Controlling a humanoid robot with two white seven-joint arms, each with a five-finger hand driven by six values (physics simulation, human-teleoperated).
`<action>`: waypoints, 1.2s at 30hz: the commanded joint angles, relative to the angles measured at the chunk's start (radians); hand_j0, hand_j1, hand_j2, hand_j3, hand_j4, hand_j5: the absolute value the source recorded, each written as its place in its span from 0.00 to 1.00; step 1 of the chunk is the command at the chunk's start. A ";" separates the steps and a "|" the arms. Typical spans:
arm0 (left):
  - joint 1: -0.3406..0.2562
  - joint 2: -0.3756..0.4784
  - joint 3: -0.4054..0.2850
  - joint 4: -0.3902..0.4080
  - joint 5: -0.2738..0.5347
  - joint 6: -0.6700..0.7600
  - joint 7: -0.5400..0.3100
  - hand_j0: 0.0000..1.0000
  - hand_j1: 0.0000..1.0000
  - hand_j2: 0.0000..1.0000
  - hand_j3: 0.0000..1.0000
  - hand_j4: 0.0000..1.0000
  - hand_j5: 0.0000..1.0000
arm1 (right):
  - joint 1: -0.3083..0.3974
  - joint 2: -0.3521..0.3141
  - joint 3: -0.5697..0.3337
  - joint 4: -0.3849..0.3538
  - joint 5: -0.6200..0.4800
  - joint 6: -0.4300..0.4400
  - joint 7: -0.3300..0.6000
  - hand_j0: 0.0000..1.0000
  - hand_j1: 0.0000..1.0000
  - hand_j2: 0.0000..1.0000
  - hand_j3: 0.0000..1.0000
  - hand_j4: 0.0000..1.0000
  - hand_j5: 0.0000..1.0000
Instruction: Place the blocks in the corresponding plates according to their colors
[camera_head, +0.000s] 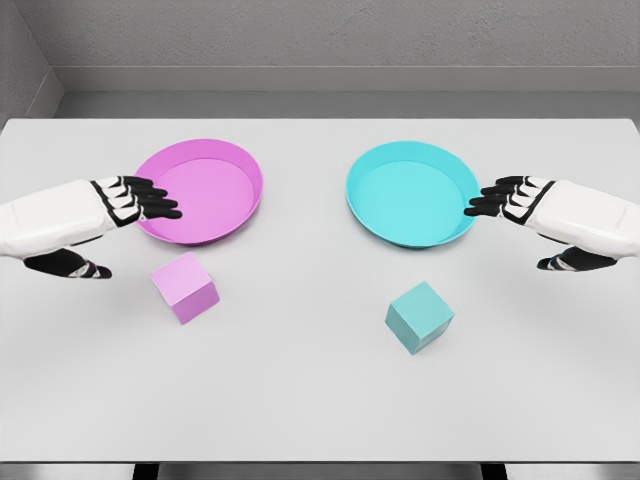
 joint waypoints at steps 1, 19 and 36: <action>0.000 -0.001 -0.004 0.000 0.007 0.001 0.000 1.00 1.00 1.00 1.00 1.00 1.00 | 0.000 -0.002 0.002 0.000 -0.007 0.002 0.000 1.00 1.00 1.00 1.00 1.00 1.00; -0.135 -0.068 -0.227 0.001 -0.145 0.001 -0.003 1.00 1.00 1.00 1.00 1.00 1.00 | -0.060 0.110 0.180 0.000 0.076 0.002 0.035 1.00 1.00 1.00 1.00 1.00 1.00; -0.138 -0.136 -0.256 0.003 -0.274 0.041 -0.003 1.00 1.00 1.00 1.00 1.00 1.00 | -0.170 0.107 0.352 -0.002 0.119 0.002 0.095 0.99 0.99 0.99 0.99 0.99 0.99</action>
